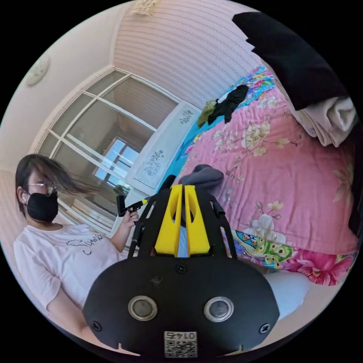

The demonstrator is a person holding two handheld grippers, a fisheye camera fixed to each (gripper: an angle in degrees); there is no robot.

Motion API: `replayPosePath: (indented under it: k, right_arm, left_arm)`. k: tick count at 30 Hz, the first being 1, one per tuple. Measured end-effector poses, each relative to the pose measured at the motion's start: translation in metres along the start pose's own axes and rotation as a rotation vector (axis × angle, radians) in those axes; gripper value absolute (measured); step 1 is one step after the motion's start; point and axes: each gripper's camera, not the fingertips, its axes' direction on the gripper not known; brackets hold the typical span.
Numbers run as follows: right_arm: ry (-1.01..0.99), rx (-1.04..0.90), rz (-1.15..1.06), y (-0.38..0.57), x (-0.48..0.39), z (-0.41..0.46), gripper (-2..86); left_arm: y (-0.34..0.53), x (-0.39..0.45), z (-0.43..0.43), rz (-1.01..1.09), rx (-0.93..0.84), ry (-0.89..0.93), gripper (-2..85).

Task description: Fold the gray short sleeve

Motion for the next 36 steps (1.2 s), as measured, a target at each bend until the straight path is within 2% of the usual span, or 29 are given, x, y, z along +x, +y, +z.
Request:
replayPosePath:
  k: [4, 8, 10, 13, 15, 18, 21, 24, 26, 30, 34, 36]
  right_arm:
    - [-0.126, 0.03, -0.176, -0.005, -0.055, -0.037, 0.3]
    - [-0.341, 0.141, -0.353, -0.016, -0.119, -0.089, 0.2]
    - [-0.39, 0.154, -0.451, -0.027, -0.154, -0.109, 0.2]
    - [-0.319, 0.173, -0.554, -0.054, -0.205, -0.132, 0.2]
    - [-0.239, 0.149, -0.574, -0.08, -0.217, -0.131, 0.1]
    - [-0.104, 0.061, -0.495, -0.138, -0.202, -0.098, 0.1]
    - [0.066, 0.027, -0.393, -0.206, -0.172, -0.056, 0.1]
    - [0.185, 0.093, -0.372, -0.28, -0.175, -0.049, 0.1]
    - [0.237, 0.225, -0.46, -0.315, -0.208, -0.063, 0.1]
    - [0.12, 0.368, -0.527, -0.318, -0.222, -0.069, 0.2]
    - [0.134, 0.212, -0.46, -0.29, -0.164, -0.016, 0.2]
    - [0.164, 0.128, -0.379, -0.269, -0.122, 0.014, 0.2]
  left_arm:
    - [0.003, 0.018, -0.078, 0.011, 0.18, 0.118, -1.0]
    - [-0.005, 0.053, -0.18, 0.143, 0.425, 0.175, -1.0]
    - [-0.015, 0.073, -0.219, 0.228, 0.503, 0.155, -1.0]
    - [-0.039, 0.082, -0.259, 0.276, 0.597, 0.136, -1.0]
    - [-0.074, 0.06, -0.256, 0.214, 0.563, 0.139, -1.0]
    - [-0.131, 0.017, -0.221, 0.078, 0.457, 0.091, -1.0]
    - [-0.2, -0.01, -0.199, 0.007, 0.437, 0.032, -1.0]
    - [-0.263, 0.001, -0.204, 0.071, 0.474, -0.025, -1.0]
    - [-0.285, 0.011, -0.208, 0.123, 0.506, -0.062, -1.0]
    - [-0.294, -0.009, -0.193, 0.098, 0.484, -0.105, -1.0]
    - [-0.265, -0.069, -0.142, -0.008, 0.334, -0.143, -1.0]
    - [-0.229, -0.116, -0.095, -0.097, 0.201, -0.16, -1.0]
